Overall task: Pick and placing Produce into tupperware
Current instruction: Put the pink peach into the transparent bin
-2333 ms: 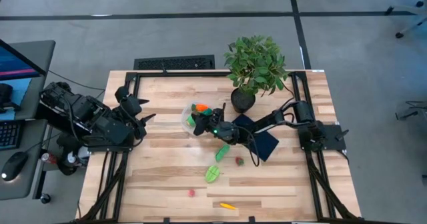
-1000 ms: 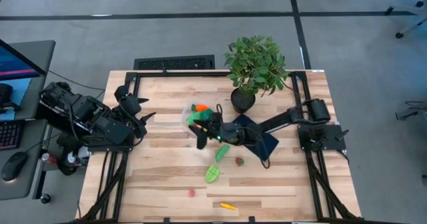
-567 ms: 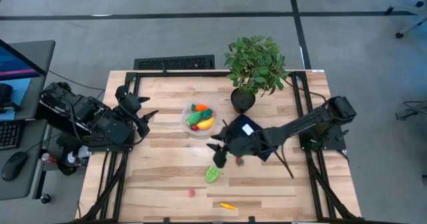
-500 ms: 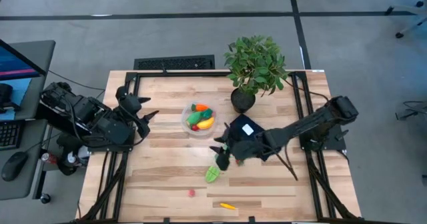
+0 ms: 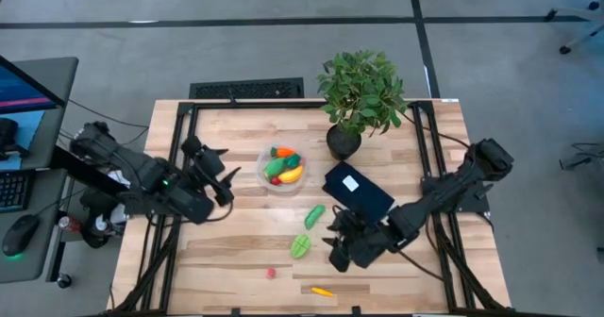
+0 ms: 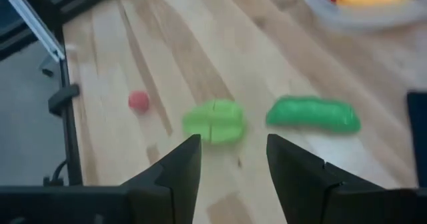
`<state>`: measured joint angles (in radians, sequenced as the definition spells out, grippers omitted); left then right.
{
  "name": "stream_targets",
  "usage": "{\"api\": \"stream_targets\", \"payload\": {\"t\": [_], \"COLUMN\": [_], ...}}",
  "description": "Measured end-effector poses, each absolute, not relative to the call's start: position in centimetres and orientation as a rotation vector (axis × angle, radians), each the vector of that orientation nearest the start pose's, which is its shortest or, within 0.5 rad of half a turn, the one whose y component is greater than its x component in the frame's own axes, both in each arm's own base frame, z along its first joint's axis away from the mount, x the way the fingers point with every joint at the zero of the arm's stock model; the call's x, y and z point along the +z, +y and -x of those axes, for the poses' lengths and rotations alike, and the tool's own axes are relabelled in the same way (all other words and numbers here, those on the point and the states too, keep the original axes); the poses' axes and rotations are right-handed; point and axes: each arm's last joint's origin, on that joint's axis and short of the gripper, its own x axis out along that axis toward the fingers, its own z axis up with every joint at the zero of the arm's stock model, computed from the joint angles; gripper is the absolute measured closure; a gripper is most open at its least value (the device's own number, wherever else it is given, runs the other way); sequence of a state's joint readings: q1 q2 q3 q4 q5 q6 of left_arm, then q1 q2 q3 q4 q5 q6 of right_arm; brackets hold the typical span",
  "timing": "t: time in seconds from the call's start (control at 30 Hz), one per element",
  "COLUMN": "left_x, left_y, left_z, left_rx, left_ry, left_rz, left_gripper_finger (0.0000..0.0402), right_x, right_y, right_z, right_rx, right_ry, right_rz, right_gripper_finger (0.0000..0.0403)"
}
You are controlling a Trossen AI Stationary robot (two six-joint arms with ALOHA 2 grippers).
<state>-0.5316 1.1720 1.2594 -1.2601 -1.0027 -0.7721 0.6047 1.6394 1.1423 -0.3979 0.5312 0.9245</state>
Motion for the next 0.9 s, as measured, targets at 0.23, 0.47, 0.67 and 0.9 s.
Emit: {"api": "stream_targets", "payload": {"t": [0.23,0.47,0.67,0.9], "left_x": [32.6,29.8,28.0,26.3], "left_y": [-9.6,-12.7,-14.7,-17.4], "left_z": [-20.2,-22.3,-23.5,-24.4], "left_rx": [0.573,0.448,0.422,0.365], "left_ry": [0.787,0.898,0.903,0.891], "left_rz": [-0.147,-0.189,-0.157,-0.075], "left_gripper_finger": [0.0145,0.0145,0.0145,0.0145], "right_x": [22.5,22.2,22.1,22.1], "right_y": [20.3,21.7,22.3,23.3], "right_z": [-26.2,-23.9,-22.6,-21.4], "right_rx": [-0.301,-0.386,-0.406,-0.366], "right_ry": [0.762,0.705,0.688,0.697], "right_rz": [-0.423,-0.381,-0.354,-0.325], "right_gripper_finger": [0.0249,0.0259,0.0266,0.0267]}}
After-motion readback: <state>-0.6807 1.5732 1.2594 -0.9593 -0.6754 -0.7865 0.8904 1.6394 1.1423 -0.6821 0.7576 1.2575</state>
